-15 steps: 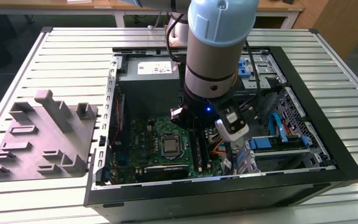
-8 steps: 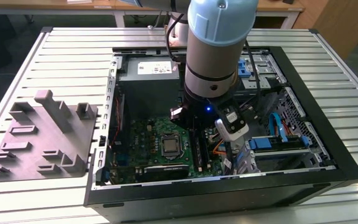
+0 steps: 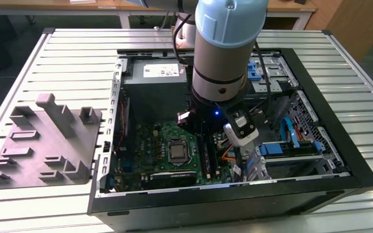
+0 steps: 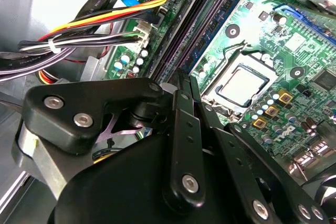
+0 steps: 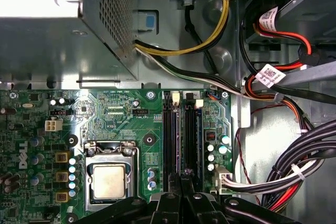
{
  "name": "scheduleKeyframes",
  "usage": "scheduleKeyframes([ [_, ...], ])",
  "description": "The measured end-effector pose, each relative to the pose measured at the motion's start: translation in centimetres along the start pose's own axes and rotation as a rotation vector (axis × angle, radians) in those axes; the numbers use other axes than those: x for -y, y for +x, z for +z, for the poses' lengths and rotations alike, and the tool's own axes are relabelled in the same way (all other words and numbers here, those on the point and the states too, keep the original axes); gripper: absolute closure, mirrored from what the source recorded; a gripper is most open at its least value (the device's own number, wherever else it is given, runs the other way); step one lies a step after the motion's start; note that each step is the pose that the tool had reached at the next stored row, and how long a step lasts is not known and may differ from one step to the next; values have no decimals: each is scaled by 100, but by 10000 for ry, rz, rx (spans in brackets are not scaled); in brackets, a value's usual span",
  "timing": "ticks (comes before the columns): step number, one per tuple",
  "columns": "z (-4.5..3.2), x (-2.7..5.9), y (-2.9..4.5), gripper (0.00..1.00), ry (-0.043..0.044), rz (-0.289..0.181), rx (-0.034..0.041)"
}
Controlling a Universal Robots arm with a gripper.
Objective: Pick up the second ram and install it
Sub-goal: 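Insert the second ram into the second slot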
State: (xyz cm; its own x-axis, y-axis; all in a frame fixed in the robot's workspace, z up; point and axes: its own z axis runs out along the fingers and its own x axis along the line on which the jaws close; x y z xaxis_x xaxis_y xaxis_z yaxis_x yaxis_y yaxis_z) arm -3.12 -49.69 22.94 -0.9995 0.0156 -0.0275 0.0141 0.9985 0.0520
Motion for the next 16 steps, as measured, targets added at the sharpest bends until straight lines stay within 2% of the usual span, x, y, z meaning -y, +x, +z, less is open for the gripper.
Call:
scheduleKeyframes([
  [16,14,-1,-2,88,-1,1,0],
])
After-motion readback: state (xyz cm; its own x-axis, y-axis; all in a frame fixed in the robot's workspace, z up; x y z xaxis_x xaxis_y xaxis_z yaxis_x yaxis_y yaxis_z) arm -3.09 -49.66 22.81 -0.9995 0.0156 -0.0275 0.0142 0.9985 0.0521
